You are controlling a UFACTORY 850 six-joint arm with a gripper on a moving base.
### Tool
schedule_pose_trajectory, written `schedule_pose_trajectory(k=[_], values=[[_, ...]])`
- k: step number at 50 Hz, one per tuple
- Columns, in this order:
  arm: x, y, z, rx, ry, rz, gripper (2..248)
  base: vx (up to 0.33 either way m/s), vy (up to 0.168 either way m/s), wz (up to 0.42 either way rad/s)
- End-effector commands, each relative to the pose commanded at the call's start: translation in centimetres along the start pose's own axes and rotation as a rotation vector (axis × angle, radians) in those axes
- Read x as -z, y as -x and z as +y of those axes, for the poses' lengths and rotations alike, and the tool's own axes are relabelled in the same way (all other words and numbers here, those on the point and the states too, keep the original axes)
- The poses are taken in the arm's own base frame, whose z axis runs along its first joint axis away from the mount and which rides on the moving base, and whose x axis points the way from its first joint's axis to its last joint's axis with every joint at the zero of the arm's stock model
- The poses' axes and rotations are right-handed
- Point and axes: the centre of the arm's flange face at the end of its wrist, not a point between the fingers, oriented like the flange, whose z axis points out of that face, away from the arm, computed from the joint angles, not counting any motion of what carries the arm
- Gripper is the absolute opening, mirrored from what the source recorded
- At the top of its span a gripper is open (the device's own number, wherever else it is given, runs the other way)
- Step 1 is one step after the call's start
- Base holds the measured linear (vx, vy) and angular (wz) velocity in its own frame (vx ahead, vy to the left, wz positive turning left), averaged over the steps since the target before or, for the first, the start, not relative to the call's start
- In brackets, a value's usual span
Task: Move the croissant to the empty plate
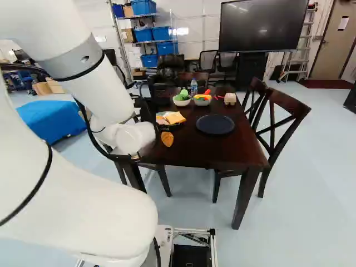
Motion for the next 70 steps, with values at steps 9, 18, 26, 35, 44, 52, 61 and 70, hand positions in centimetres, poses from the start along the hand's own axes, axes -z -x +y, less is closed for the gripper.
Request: schedule_pose_trajectory(k=[9,18,26,35,44,52,61,70], values=[[0.2,0.0,0.3,-0.005,0.009,-0.066,247,0.0,0.0,0.0],[0.5,-0.1,0.4,-0.008,0.012,-0.134,247,0.0,0.0,0.0],[0.8,-0.2,0.5,-0.009,0.013,-0.195,247,0.0,0.0,0.0],[1.0,-0.7,0.5,-0.012,0.014,-0.23,247,0.0,0.0,0.0],[1.0,-1.6,0.5,-0.023,0.017,-0.239,247,0.0,0.0,0.0],[0.9,-2.3,0.5,-0.032,0.019,-0.263,247,0.0,0.0,0.0],[1.0,-2.9,0.4,-0.042,0.021,-0.303,247,0.0,0.0,0.0],[1.1,-3.6,0.4,-0.053,0.021,-0.345,247,0.0,0.0,0.0]])
